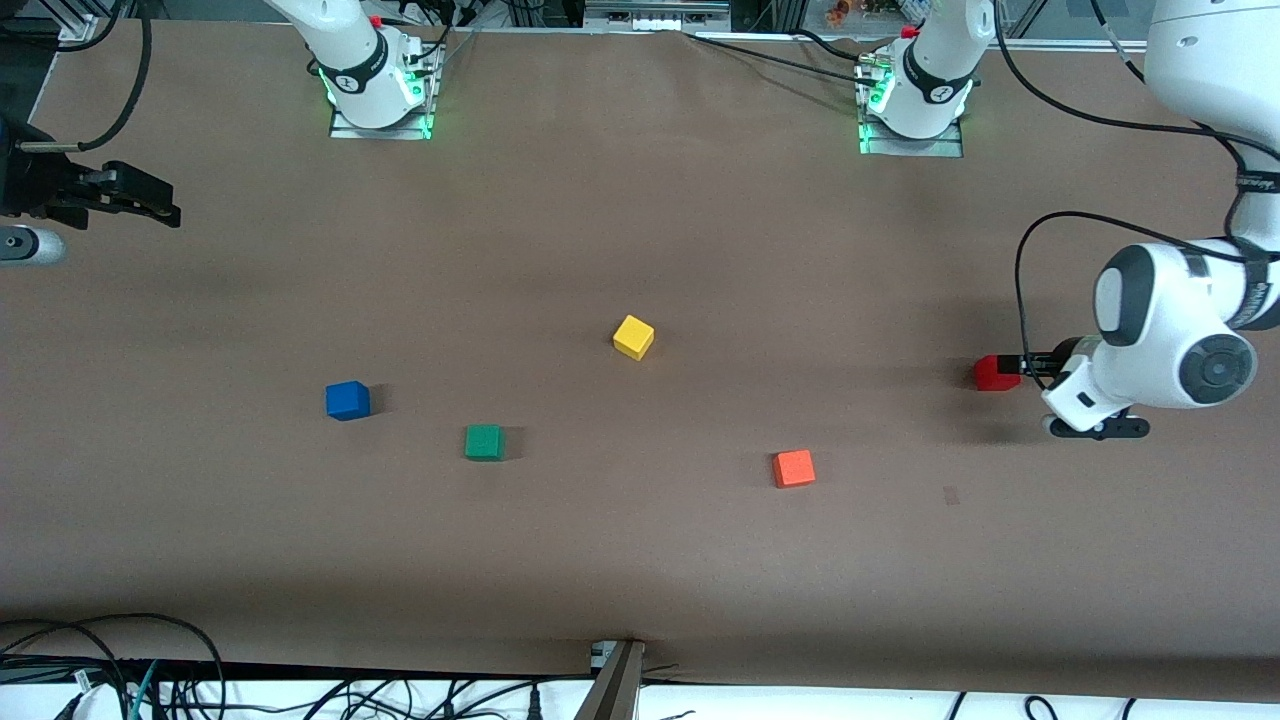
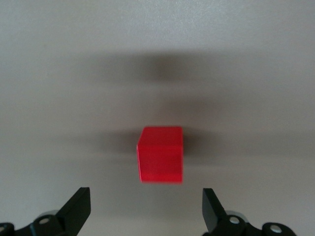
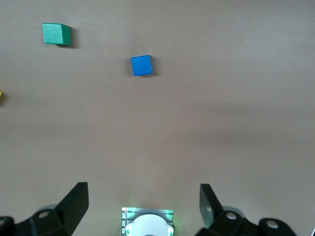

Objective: Pass red block to right arm, stack on blue
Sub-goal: 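Move the left gripper down over the red cube, then close the left gripper on the red cube and lift it, then carry the red cube toward the middle while the right gripper approaches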

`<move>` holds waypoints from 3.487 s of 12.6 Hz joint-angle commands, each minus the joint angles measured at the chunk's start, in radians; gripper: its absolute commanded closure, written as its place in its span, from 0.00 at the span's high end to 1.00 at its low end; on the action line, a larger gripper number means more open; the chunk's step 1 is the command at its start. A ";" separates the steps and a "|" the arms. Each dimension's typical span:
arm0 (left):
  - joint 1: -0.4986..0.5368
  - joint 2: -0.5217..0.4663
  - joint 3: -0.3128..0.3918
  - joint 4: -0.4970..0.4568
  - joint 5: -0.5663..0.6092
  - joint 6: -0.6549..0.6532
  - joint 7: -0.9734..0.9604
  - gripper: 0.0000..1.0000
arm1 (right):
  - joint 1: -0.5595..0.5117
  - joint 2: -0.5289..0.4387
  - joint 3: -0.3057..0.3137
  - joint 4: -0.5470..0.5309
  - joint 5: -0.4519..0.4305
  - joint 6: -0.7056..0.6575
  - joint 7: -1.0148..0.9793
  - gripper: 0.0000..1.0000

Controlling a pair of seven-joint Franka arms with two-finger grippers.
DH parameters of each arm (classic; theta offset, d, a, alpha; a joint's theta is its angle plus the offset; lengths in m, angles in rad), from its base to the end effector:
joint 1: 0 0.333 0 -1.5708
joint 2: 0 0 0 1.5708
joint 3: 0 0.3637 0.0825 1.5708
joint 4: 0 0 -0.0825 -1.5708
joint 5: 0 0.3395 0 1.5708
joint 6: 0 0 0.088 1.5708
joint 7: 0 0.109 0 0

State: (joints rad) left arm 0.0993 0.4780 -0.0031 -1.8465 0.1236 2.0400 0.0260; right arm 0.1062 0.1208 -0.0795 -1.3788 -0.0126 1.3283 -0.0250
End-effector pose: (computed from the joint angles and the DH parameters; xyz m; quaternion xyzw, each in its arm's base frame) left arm 0.5953 0.0647 0.3168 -0.9887 0.0007 0.1443 0.0411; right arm 0.5263 0.0160 0.6684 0.9960 0.0246 -0.0853 0.0111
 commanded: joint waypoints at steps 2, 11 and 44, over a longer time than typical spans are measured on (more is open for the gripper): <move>0.005 -0.036 -0.006 -0.151 0.027 0.210 0.017 1.00 | 0.006 0.008 0.003 0.015 -0.003 -0.001 -0.010 1.00; 0.008 -0.007 -0.012 -0.221 0.027 0.328 0.023 1.00 | 0.004 0.010 0.003 0.015 -0.003 -0.001 -0.007 1.00; 0.036 0.074 -0.484 0.033 -1.054 0.322 1.740 0.01 | 0.043 0.164 0.001 0.009 0.165 0.022 -0.003 1.00</move>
State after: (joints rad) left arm 0.1213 0.5055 -0.4227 -1.8541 -0.8272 2.3762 1.6531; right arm 0.1411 0.2446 -0.0774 -1.3822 0.0693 1.3399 -0.0263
